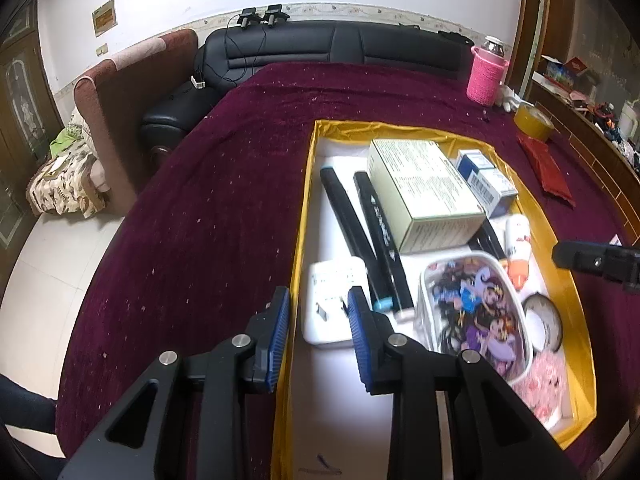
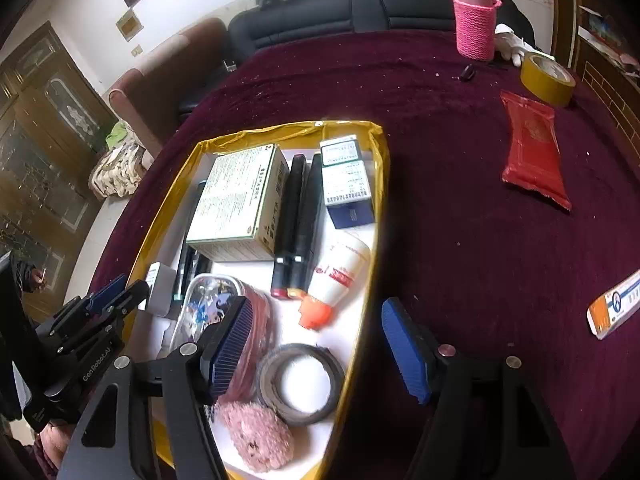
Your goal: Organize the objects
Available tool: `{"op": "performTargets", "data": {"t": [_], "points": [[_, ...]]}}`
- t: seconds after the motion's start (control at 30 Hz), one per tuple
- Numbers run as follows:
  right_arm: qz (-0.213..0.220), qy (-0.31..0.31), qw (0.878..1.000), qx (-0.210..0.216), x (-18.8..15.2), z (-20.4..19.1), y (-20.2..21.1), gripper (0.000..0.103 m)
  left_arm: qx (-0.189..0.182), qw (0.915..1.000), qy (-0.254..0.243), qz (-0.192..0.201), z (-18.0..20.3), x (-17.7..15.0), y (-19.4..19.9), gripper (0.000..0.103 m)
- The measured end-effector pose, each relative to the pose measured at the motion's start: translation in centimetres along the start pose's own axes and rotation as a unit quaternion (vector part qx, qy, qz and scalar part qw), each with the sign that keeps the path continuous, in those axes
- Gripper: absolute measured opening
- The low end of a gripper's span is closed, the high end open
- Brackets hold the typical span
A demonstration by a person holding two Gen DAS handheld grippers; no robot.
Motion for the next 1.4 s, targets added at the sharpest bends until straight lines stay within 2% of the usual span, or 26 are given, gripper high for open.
{"op": "performTargets", "data": {"t": [0.1,0.17,0.23,0.33,0.47,0.63,0.73,0.8,0.9,1.03,1.13,1.27,1.4], "points": [[0.009,0.002,1.000,0.000,-0.4,0.3,0.7,0.074,0.000,1.0000,-0.005,-0.002,0.1,-0.6,0.6,0.030],[0.015,0.004,1.000,0.001,-0.6,0.3,1.2,0.075,0.002,0.9999,-0.011,0.001,0.3,-0.9,1.2,0.038],[0.020,0.007,1.000,0.001,-0.7,0.2,1.6,0.077,0.010,0.9998,-0.012,0.009,0.4,-1.2,2.0,0.057],[0.024,0.013,1.000,0.004,-1.1,0.0,2.1,0.078,0.027,0.9993,-0.013,0.020,0.4,-1.7,3.0,0.062],[0.033,0.021,0.999,0.004,-1.9,-0.6,2.9,0.080,0.027,0.9992,-0.001,0.030,0.0,-2.4,4.2,0.073],[0.042,0.026,0.999,0.008,-2.8,-1.3,3.5,0.083,0.050,0.9948,0.015,0.088,0.1,-2.6,7.3,0.095],[0.048,0.032,0.998,0.009,-3.5,-1.9,3.9,0.083,0.071,0.9886,0.030,0.129,0.3,-2.4,9.4,0.102],[0.057,0.038,0.998,0.006,-3.8,-2.3,4.3,0.083,0.101,0.9816,0.035,0.158,0.8,-2.2,10.8,0.103],[0.074,0.048,0.996,0.000,-4.4,-2.8,5.0,0.085,0.112,0.9763,0.025,0.183,2.0,-1.9,12.3,0.103],[0.093,0.049,0.994,0.001,-5.0,-3.1,5.7,0.087,0.108,0.9777,0.005,0.180,3.7,-1.7,12.6,0.103],[0.108,0.051,0.993,-0.006,-5.3,-3.2,6.2,0.088,0.144,0.9706,-0.015,0.192,5.4,-1.9,13.2,0.103],[0.125,0.053,0.990,-0.028,-5.8,-3.0,6.7,0.090,0.174,0.9625,-0.036,0.205,6.9,-2.2,14.0,0.103],[0.127,0.047,0.990,-0.031,-6.0,-2.5,6.8,0.091,0.188,0.9628,-0.022,0.193,7.2,-2.3,14.2,0.103]]}}
Point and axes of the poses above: each gripper's, at about its wrist camera, not at the fingertips, and y roughly against the way its jaws point, z to its right, x to its top, the point moved 1 cm from there along -y, roughly the way its jaws point, and after that the axes turned 3 degrees about -y, right-handed, at the moved point
